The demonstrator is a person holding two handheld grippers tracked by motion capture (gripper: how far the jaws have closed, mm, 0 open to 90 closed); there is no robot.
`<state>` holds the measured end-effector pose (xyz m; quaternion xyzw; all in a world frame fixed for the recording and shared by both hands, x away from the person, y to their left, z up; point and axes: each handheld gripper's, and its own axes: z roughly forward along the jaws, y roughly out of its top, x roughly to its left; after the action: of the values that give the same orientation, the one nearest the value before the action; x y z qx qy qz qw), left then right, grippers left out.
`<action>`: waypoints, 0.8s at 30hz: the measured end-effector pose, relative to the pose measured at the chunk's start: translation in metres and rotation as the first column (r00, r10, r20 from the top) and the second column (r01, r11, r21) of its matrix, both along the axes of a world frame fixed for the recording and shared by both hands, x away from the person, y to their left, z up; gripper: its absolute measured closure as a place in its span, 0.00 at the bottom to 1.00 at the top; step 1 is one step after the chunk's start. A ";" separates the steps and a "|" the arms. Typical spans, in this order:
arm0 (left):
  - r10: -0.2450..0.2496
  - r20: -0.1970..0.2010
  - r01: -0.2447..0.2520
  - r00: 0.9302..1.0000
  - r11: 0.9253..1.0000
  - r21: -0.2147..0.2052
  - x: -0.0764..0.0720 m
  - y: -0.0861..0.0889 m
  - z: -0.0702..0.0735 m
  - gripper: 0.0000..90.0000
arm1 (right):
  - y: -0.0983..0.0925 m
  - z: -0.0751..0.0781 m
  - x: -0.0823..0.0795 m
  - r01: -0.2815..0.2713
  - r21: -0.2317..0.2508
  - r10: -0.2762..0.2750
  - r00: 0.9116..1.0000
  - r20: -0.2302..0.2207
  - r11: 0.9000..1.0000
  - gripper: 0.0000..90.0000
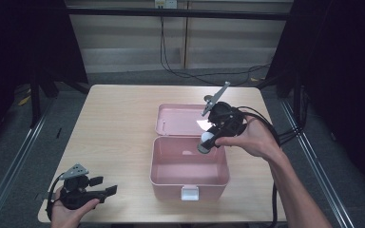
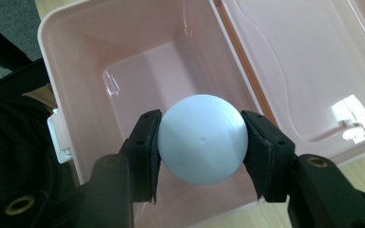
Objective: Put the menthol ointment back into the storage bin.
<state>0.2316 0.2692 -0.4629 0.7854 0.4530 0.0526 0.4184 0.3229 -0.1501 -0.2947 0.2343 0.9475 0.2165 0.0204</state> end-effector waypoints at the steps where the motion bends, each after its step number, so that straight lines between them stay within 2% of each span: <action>1: 0.000 -0.001 0.000 1.000 1.000 -0.001 0.000 0.000 0.000 0.29 | 0.002 0.000 0.000 -0.012 -0.008 0.012 1.000 0.001 1.000 0.57; 4: -0.001 -0.002 0.001 1.000 1.000 0.002 0.000 0.000 0.000 0.29 | 0.009 -0.002 -0.002 -0.061 -0.014 0.061 0.998 -0.001 0.998 0.57; 6: -0.001 -0.001 0.001 1.000 1.000 0.001 0.000 0.000 0.000 0.29 | 0.015 -0.003 -0.002 -0.073 -0.033 0.073 0.997 -0.001 0.997 0.57; 16: -0.002 0.000 0.002 1.000 1.000 0.002 0.000 0.000 0.000 0.29 | 0.033 -0.009 0.002 -0.101 -0.041 0.101 0.995 -0.011 0.994 0.57; 24: -0.002 -0.001 0.002 1.000 1.000 0.000 0.000 0.000 0.000 0.29 | 0.052 -0.022 0.005 -0.162 -0.075 0.159 0.987 -0.037 0.984 0.57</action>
<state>0.2315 0.2693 -0.4630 0.7858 0.4526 0.0519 0.4183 0.3278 -0.0985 -0.3164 0.1596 0.9713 0.1766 -0.0027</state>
